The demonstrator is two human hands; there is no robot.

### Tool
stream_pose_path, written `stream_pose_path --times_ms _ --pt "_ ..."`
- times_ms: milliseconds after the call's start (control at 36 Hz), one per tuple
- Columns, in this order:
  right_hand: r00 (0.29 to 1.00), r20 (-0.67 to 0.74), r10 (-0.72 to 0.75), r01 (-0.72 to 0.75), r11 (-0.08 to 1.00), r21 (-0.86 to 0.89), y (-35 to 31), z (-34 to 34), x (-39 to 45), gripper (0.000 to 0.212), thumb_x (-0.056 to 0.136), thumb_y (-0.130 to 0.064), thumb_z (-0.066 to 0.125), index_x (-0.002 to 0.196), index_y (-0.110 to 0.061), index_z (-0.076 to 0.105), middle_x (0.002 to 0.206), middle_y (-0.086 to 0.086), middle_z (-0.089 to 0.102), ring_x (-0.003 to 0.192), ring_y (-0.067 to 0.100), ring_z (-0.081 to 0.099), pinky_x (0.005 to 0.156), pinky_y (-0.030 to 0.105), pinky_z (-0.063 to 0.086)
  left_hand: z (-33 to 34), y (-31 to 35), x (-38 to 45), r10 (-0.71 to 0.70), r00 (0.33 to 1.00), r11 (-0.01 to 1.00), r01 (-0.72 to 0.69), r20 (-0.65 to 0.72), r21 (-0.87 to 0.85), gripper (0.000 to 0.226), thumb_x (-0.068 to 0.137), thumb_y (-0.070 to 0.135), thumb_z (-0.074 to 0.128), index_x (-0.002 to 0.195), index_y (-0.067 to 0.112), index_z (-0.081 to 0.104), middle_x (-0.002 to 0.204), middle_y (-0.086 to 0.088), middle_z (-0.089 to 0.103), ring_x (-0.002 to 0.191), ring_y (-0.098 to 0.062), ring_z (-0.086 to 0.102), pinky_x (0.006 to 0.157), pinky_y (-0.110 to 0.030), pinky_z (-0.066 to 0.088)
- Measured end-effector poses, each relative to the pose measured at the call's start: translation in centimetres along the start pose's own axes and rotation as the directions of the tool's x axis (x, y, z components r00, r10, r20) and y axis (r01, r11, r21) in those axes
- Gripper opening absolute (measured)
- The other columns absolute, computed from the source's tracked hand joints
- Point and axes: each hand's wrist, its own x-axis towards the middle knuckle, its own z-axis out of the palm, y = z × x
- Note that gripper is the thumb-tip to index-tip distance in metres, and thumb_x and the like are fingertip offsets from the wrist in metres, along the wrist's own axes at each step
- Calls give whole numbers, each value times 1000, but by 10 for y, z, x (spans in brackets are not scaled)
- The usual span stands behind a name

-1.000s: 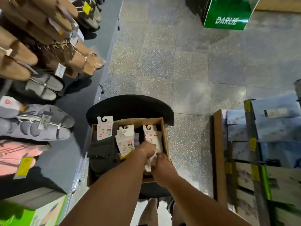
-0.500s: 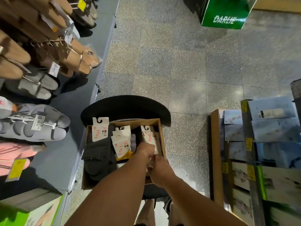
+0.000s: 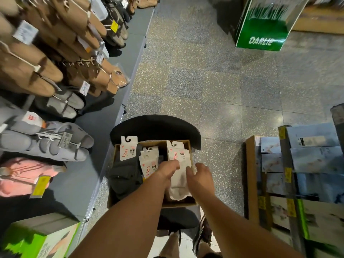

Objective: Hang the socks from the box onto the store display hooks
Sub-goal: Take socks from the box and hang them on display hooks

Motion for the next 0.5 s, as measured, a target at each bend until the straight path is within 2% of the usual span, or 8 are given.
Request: stream_pose_path --times_ms 56,139,250,278,333,417,472,500 --pt "997 72 -3 -2 998 65 -18 -8 -3 45 98 -49 49 128 -15 51 115 2 57 98 16 53 84 33 49 -10 10 -28 11 997 1000 -9 70 -30 52 78 19 56 130 25 58 122 -10 67 113 -36 61 102 -58 48" --pt "979 203 -14 -43 961 273 -45 -18 -13 58 94 -61 49 133 -18 48 122 4 62 108 26 61 92 42 52 -24 23 -66 132 984 986 -118 116 -122 42 85 16 54 126 25 61 116 -13 71 109 -38 65 96 -57 53" --pt "960 232 -156 68 934 350 -81 -35 -37 48 95 -58 51 123 -19 55 116 4 63 105 25 59 93 36 47 -35 30 -110 279 958 929 -251 68 -272 34 92 16 51 120 12 69 105 -18 74 98 -35 69 92 -48 55" --pt "955 235 -181 89 931 353 -90 -39 -43 53 94 -59 51 124 -15 54 115 6 61 107 28 59 94 38 46 -37 30 -123 314 948 910 -285 55 -301 32 92 19 53 118 12 71 106 -19 74 98 -34 69 94 -48 53" --pt "937 235 -260 174 926 334 -108 -44 -60 62 94 -62 47 126 -8 50 115 11 60 105 32 58 90 39 47 -40 28 -148 392 920 860 -377 -28 -345 29 93 26 55 114 16 73 105 -15 75 98 -34 69 96 -48 53" --pt "903 176 -391 332 898 288 -133 -49 -91 58 94 -65 41 118 -14 54 107 7 68 93 25 64 84 38 52 -52 19 -186 474 861 765 -507 -186 -397 28 90 33 61 109 20 76 107 -13 76 100 -34 70 99 -52 54" --pt "844 164 -511 454 843 290 -152 -47 -113 54 97 -62 38 114 -13 55 105 5 68 88 20 62 78 35 50 -65 11 -220 539 773 667 -634 -333 -392 26 90 38 66 107 20 75 106 -10 77 102 -31 71 98 -51 54" --pt "793 166 -587 539 801 260 -162 -45 -130 55 98 -60 36 116 -12 55 104 5 64 87 19 57 75 31 44 -74 6 -236 563 714 621 -698 -417 -357 27 94 40 65 110 20 72 108 -6 75 104 -27 70 95 -47 56"
